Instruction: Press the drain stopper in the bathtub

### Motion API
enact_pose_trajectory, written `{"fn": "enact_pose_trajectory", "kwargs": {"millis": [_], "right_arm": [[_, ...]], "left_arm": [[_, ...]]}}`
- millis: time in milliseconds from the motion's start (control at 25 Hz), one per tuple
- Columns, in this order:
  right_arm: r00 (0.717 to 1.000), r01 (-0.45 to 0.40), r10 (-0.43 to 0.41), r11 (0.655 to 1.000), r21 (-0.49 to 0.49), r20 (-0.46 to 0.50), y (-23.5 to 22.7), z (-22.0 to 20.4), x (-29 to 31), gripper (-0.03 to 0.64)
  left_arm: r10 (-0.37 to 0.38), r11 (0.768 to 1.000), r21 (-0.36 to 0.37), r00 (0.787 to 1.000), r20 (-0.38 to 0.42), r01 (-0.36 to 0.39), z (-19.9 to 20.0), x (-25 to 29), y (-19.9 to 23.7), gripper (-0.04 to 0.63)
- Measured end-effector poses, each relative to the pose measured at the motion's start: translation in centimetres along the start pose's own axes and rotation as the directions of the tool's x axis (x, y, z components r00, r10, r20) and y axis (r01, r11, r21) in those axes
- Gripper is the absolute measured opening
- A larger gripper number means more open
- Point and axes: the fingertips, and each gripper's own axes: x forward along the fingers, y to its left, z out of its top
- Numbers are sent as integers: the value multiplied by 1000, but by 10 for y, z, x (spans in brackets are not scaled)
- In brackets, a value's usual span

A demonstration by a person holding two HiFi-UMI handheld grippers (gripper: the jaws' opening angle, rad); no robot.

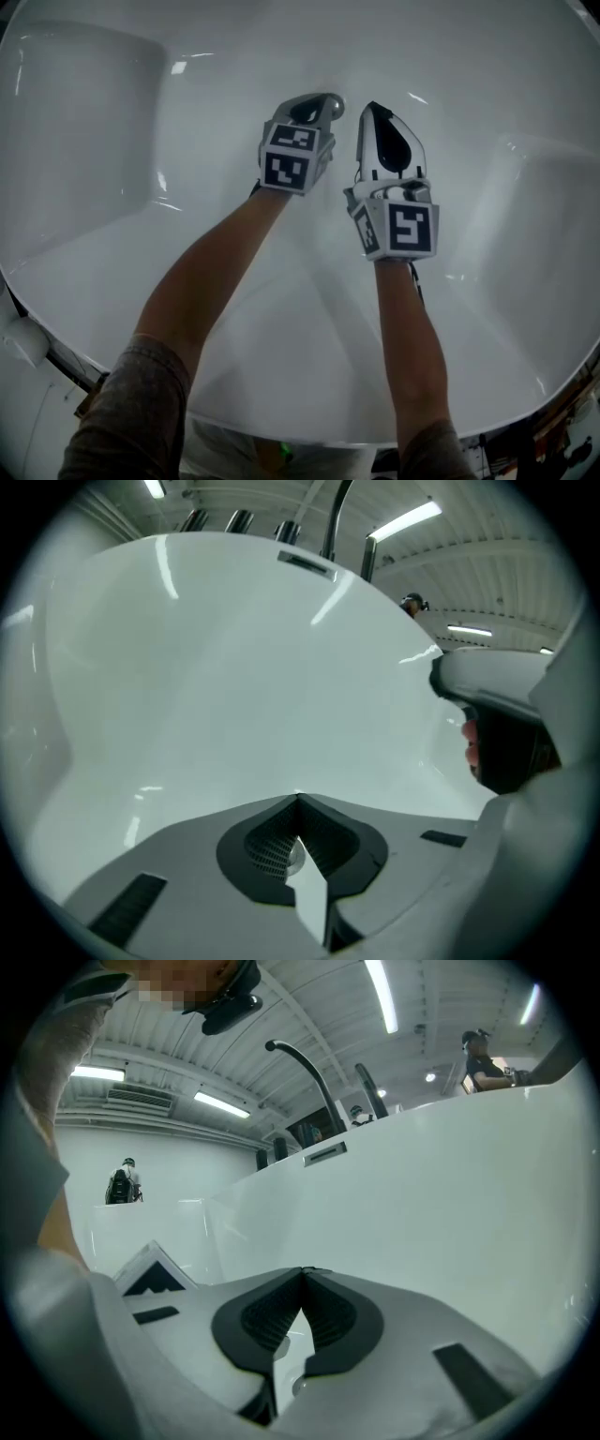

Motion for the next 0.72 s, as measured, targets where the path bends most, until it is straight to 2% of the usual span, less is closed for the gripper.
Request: {"fn": "enact_pose_trajectory", "kwargs": {"millis": [280,560,720], "right_arm": [[1000,9,-8,1000,21,-14,-4,-15,4,0],[999,-3,4,999,32,-36,-8,-32,8,0],[999,-8,10,999,46,-36,-9,-34,10,0]], "left_arm": [[4,998,-58,988,-156,-13,-38,35,16,2],[8,993,-106,946,-325,-45,-91,69,16,2],[17,992,-113,927,-374,-63,-104,78,18,2]]}}
